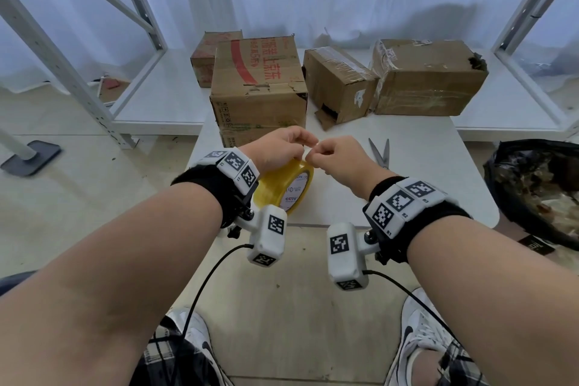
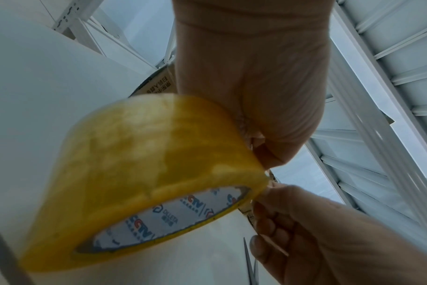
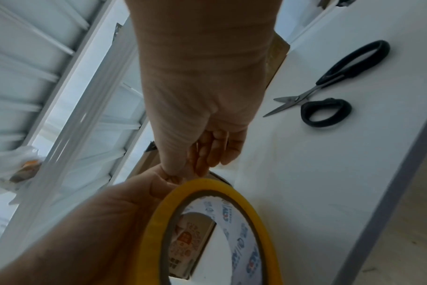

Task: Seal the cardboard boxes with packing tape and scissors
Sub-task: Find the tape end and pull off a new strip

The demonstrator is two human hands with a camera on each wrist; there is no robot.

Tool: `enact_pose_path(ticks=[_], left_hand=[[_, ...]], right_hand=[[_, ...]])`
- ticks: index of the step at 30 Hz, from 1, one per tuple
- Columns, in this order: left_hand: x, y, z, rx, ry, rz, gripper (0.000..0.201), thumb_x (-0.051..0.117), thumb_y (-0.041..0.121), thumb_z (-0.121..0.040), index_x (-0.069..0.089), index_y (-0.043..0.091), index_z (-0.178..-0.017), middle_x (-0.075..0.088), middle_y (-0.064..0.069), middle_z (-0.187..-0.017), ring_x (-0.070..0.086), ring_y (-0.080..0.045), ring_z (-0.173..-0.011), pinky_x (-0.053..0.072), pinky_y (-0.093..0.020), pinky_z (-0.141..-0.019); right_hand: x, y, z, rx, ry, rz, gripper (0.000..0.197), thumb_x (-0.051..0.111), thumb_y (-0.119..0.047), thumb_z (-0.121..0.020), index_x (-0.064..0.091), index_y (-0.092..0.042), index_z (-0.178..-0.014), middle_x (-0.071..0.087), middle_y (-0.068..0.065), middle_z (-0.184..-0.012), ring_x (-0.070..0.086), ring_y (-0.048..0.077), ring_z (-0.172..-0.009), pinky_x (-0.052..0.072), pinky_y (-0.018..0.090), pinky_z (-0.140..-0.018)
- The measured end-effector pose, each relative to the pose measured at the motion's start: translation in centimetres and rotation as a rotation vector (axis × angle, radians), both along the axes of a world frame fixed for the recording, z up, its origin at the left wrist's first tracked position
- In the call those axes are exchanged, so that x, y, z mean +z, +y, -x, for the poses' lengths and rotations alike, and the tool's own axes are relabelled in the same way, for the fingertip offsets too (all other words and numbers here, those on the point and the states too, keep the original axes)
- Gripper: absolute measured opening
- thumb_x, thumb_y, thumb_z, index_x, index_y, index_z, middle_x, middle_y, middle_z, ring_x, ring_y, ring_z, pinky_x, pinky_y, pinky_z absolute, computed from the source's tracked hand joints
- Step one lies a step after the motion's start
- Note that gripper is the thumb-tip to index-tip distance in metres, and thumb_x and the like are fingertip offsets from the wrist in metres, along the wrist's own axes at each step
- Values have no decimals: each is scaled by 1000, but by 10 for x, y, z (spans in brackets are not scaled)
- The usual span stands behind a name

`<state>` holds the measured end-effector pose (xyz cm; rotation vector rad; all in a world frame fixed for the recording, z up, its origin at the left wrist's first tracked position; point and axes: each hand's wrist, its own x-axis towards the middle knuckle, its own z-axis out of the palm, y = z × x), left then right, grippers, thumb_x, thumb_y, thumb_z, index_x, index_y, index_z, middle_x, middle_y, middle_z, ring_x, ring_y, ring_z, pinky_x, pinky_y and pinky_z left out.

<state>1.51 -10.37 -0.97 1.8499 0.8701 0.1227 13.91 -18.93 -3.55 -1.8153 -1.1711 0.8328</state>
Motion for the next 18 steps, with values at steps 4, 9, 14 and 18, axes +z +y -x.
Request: enact_pose_path(ticks=[4,9,14,18], left_hand=[[0,0,3,0,22,1,38,43,-2,-91,54,16,-124,59,0,-112,57,-13,-91,49,-29,-86],[-2,-2,5,28,-22,28,37,43,-4,-92,53,12,-124,60,-6,-117,57,-17,-97,49,-31,-90],[-3,-2,3,44,-36,37,38,41,-6,-90,55,13,-120,60,-4,-115,56,-15,-97,47,-34,-94],[-3,-1,2,40,-39,25,37,40,-7,-89,55,15,-115,59,-5,-122,55,-12,-101,45,-28,-93]], right_hand=[[4,0,2,-35,177,28,13,64,0,-82,68,11,-87,57,8,-70,50,12,-63,44,15,-53],[4,-2,4,-13,192,10,11,66,-8,-86,69,2,-83,61,6,-71,54,11,-66,48,18,-60],[2,-3,7,-24,242,39,11,65,-10,-89,63,-5,-80,58,5,-71,55,12,-64,51,18,-58],[8,-3,12,-77,497,135,12,59,-9,-94,57,1,-87,57,15,-76,61,21,-64,59,26,-59]])
